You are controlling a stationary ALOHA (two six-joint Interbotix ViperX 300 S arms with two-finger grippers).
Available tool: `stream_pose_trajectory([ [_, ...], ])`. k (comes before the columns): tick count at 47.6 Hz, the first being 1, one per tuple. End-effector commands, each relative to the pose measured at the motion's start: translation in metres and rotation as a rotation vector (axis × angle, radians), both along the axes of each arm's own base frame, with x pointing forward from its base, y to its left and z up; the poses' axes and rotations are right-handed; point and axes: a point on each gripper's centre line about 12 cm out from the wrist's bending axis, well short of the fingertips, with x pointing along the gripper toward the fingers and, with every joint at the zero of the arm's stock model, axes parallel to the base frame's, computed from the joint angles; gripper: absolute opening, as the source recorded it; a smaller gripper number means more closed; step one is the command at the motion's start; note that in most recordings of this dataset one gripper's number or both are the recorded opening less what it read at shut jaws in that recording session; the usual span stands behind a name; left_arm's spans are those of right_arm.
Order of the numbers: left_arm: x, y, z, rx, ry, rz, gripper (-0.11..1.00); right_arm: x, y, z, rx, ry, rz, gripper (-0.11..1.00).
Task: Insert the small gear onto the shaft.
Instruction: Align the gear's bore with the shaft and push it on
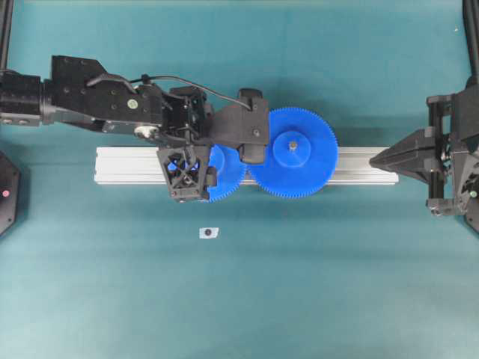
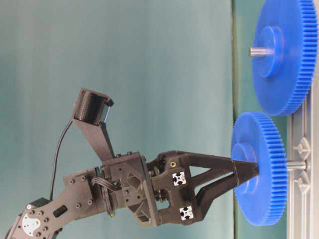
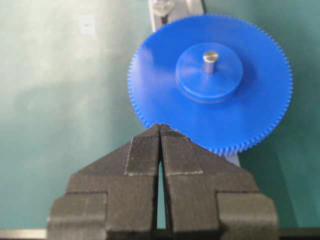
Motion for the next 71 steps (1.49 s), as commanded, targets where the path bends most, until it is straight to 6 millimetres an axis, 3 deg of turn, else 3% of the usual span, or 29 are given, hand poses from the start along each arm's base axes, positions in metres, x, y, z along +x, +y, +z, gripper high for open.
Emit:
stream_pose_trajectory([
  [1, 0.002, 0.001, 0.005, 0.007, -0.027, -0.004, 0.69, 0.002, -0.001, 0.004, 0.007, -0.014, -0.008, 0.02],
  [24, -0.006, 0.012, 0.003, 0.008, -0.004, 0.017, 0.69, 0.001, -0.001, 0.005, 0.008, -0.017, -0.008, 0.02],
  [71, -0.006, 0.012, -0.002, 0.018, 0.023, -0.018, 0.69, 0.001, -0.001, 0.004, 0.027, -0.014, -0.018, 0.02],
])
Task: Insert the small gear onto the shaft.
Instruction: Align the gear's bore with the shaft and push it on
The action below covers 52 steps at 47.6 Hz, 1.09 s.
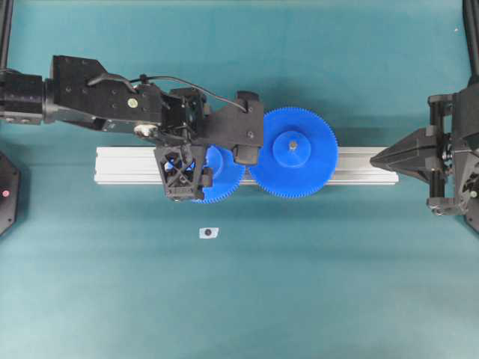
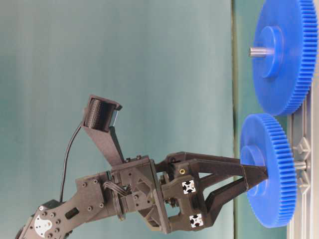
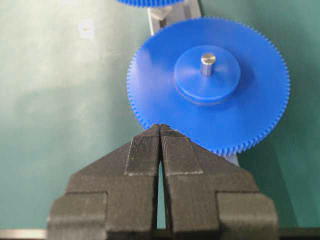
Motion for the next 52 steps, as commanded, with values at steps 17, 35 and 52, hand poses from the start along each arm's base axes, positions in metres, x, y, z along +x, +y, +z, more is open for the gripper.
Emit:
stream_pose_trajectory([
  [17, 0.0044, 0.0050, 0.0106, 0.004, -0.027, 0.013, 0.69, 0.0013, -0.0004, 0.0025, 0.012, -0.005, -0.008, 0.02],
  [35, 0.0000, 0.0041, 0.0089, -0.006, 0.056, 0.017, 0.83, 0.0017, -0.0004, 0.0034, 0.017, -0.010, -0.011, 0.02],
  [52, 0.0037, 0.0045, 0.0156, -0.004, 0.054, 0.013, 0.85, 0.0011, -0.0004, 0.0028, 0.047, -0.009, -0.027, 0.02],
])
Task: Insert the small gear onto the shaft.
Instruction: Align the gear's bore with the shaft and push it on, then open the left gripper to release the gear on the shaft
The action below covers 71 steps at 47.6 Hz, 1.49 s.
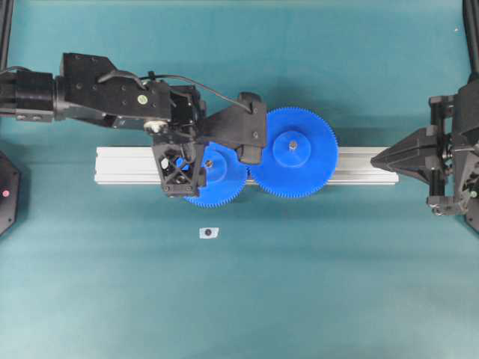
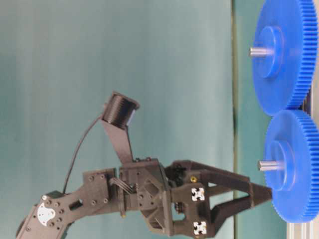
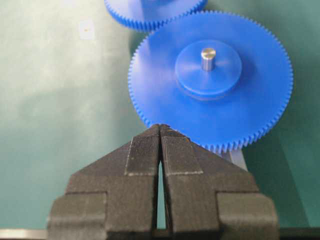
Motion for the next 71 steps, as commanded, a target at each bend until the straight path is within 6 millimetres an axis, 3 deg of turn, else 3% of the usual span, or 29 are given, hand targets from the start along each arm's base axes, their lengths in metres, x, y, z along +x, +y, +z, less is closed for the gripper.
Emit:
stream_pose_trajectory([
  [1, 0.005, 0.001, 0.017, 0.008, -0.048, -0.002, 0.85, 0.002, 0.000, 0.004, 0.009, -0.013, -0.007, 0.02],
  [30, 0.009, 0.001, 0.027, 0.009, -0.073, 0.000, 0.85, 0.002, 0.000, 0.003, 0.009, -0.010, -0.005, 0.02],
  [71, 0.003, -0.008, 0.086, 0.018, -0.165, -0.014, 0.85, 0.002, 0.000, 0.003, 0.008, -0.013, -0.005, 0.02],
])
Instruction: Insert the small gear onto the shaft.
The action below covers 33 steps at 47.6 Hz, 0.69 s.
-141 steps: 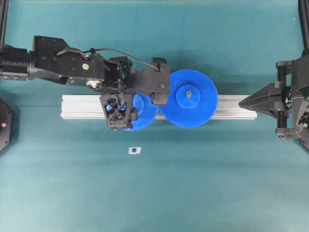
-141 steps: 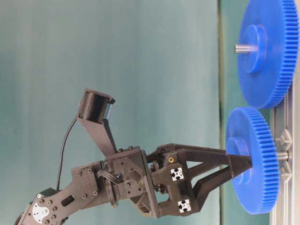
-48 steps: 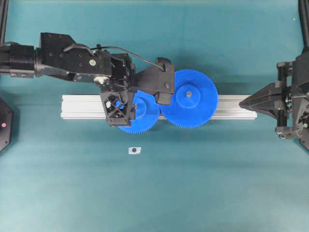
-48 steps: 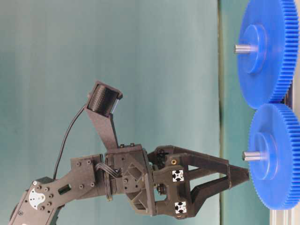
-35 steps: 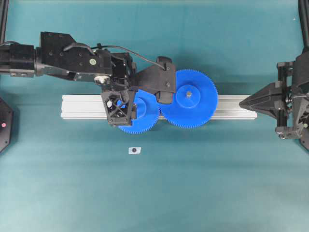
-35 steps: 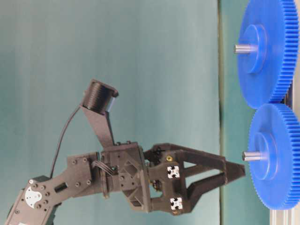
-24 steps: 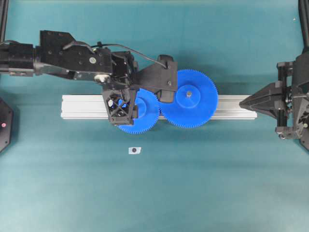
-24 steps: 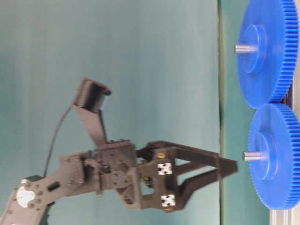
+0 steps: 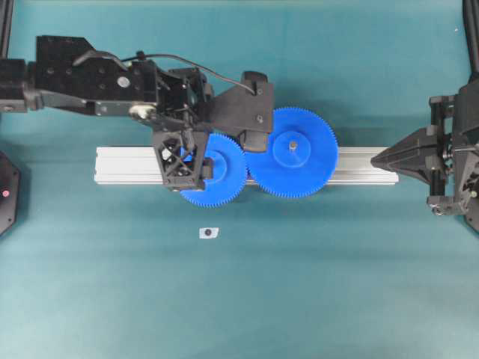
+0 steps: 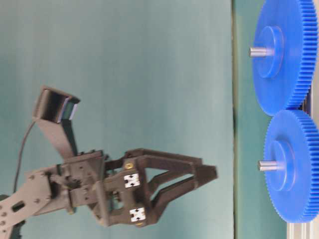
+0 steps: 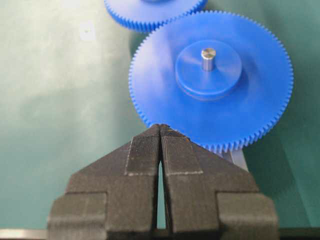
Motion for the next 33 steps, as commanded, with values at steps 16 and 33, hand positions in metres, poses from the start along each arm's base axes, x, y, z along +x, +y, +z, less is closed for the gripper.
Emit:
stream_pose_trajectory([
  [16, -0.0025, -0.0058, 0.0277, 0.006, -0.066, -0.014, 0.85, 0.0021, -0.0001, 0.0036, 0.007, -0.013, -0.004, 0.02],
  [33, -0.0017, -0.0075, 0.0304, 0.008, -0.073, -0.017, 0.85, 0.0021, -0.0001, 0.0036, 0.007, -0.013, -0.004, 0.02],
])
